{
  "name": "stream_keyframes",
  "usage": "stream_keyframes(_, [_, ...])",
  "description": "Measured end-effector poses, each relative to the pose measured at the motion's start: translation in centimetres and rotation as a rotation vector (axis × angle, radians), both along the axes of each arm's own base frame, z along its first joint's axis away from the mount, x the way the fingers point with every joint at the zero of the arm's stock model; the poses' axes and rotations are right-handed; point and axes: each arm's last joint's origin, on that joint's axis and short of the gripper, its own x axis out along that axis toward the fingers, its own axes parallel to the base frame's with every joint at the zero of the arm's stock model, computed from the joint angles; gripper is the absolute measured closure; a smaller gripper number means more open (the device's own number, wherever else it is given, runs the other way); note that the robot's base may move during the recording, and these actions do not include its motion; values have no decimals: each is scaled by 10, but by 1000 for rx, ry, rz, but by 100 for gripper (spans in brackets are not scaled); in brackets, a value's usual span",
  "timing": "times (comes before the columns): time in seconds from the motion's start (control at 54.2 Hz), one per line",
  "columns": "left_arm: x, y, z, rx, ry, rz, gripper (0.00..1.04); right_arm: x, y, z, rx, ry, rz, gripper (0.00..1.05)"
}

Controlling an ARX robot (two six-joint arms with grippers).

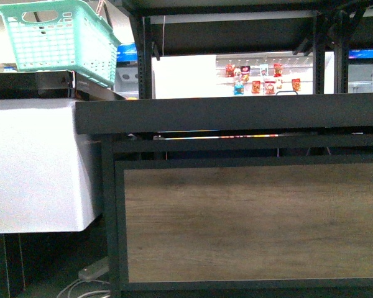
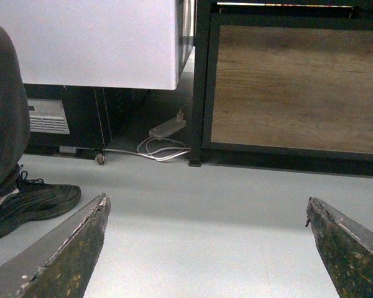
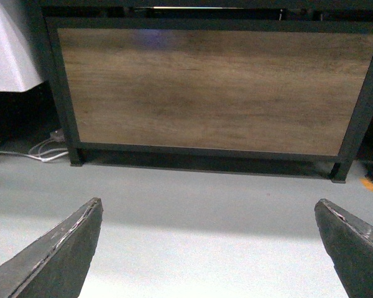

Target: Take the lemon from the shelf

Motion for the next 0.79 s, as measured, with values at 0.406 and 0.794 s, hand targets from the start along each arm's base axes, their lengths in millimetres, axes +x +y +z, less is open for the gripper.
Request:
stream_keyframes(0.406, [0,0,0,0,0,0,8,0,0,0,0,0,0,2])
stream_keyframes(0.794, [0,0,0,0,0,0,8,0,0,0,0,0,0,2])
